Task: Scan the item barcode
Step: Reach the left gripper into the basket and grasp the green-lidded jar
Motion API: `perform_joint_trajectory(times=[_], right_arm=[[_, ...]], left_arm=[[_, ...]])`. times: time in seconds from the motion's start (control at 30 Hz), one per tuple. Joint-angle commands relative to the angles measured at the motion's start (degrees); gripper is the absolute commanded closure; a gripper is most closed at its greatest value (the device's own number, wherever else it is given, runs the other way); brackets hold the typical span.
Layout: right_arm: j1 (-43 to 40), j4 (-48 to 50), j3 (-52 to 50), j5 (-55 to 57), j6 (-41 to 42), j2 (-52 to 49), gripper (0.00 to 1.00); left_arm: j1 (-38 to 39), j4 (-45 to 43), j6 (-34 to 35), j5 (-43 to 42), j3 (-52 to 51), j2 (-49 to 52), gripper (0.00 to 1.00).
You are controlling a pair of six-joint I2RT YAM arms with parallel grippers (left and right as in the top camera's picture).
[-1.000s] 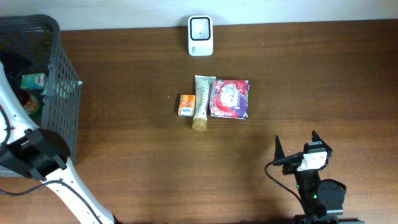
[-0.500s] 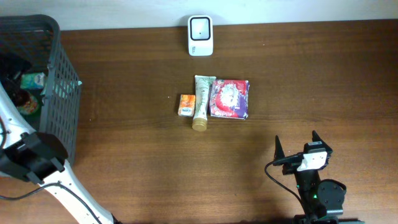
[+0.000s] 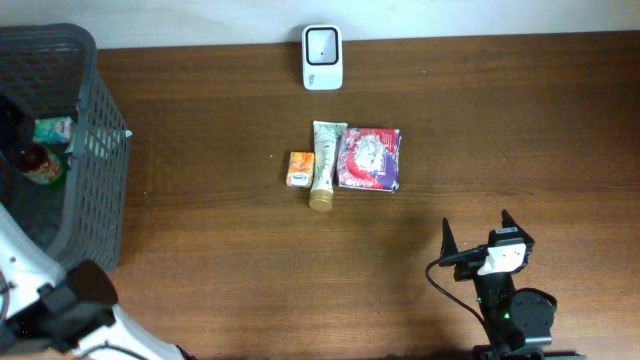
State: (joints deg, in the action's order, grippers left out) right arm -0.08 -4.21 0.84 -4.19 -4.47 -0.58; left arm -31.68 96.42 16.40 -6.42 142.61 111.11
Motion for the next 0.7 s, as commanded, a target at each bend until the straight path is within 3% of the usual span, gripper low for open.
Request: perform_joint_trajectory(times=[0.0, 0.13, 0.33, 0.57, 0.67], right_arm=[[-0.3, 0.0, -0.5, 0.1, 0.2, 0.3, 0.01], [-0.3, 0.0, -0.5, 0.1, 0.2, 0.3, 0.01], [-0.3, 0.0, -0.5, 0.1, 0.2, 0.3, 0.01], [-0.3, 0.0, -0.5, 0.1, 0.2, 0.3, 0.01], [-0.3, 0.0, -0.5, 0.1, 0.2, 0.3, 0.01]], left_arm=[[-0.4, 0.3, 2.3, 6.6, -16.7, -10.6, 1.0], [-0.8, -1.5, 16.2, 21.9, -32.0, -15.6, 1.0], [-1.9, 0.3, 23.7, 21.7, -37.8, -15.7, 1.0], [-1.9, 0.3, 21.3, 19.1, -40.7, -20.3, 1.0], [-1.9, 0.3, 21.4, 19.1, -46.8, -25.6, 1.0]])
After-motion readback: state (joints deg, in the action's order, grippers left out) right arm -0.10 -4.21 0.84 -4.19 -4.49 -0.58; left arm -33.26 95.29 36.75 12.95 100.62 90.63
